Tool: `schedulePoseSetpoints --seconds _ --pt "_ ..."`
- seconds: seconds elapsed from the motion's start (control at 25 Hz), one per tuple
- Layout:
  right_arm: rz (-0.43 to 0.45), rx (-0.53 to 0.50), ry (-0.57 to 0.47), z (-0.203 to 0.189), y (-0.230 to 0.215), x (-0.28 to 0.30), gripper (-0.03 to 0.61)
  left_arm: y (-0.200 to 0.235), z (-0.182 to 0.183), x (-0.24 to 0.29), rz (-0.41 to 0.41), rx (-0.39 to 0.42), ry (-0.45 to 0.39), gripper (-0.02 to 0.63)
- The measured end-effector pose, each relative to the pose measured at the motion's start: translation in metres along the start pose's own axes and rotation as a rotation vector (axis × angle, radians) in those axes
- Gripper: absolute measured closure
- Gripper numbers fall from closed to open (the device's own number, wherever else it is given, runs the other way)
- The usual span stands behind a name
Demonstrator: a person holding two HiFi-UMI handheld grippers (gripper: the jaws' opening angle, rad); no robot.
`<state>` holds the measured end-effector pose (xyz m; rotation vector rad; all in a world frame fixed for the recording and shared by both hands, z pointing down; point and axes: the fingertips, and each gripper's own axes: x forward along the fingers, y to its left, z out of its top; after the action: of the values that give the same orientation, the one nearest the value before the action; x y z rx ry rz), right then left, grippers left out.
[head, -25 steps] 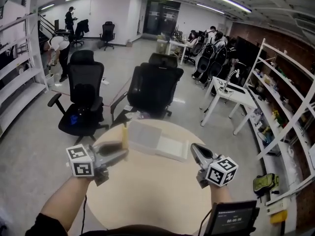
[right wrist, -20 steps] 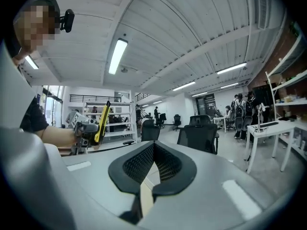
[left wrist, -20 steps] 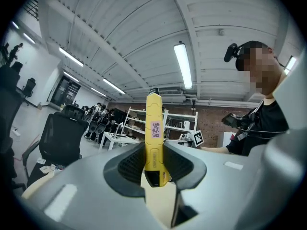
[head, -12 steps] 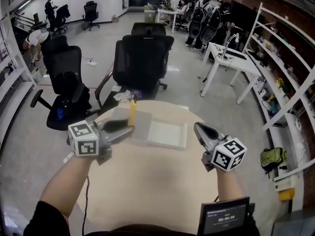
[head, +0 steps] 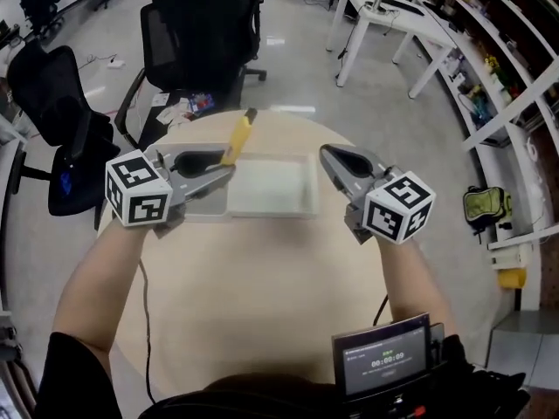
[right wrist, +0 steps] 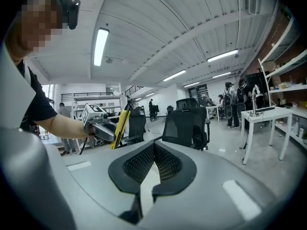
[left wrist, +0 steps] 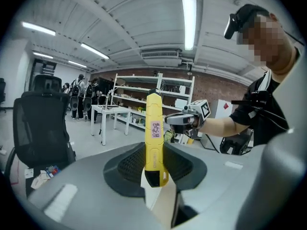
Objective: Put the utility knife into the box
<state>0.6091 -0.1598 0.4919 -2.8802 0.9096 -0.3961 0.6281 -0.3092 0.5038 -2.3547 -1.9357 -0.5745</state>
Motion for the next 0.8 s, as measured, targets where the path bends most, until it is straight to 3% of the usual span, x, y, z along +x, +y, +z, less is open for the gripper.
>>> schedulePoseSetpoints --seconds 0.24,0.44,0.8 --pt "-0.003 0.014 0.020 -0.031 -0.037 0.017 0.565 0.031 -0.034 0.063 -0.037 0.080 0.172 0.505" --pt "-0.007 0.025 0.029 -0.048 -0.066 0.017 0.565 0.039 -0.058 0.107 -0.079 0.203 0.353 0.505" --pt "-0.046 0.058 0.008 -0.070 -0.094 0.017 0.565 0.051 -0.113 0.144 -0.134 0.375 0.644 0.505"
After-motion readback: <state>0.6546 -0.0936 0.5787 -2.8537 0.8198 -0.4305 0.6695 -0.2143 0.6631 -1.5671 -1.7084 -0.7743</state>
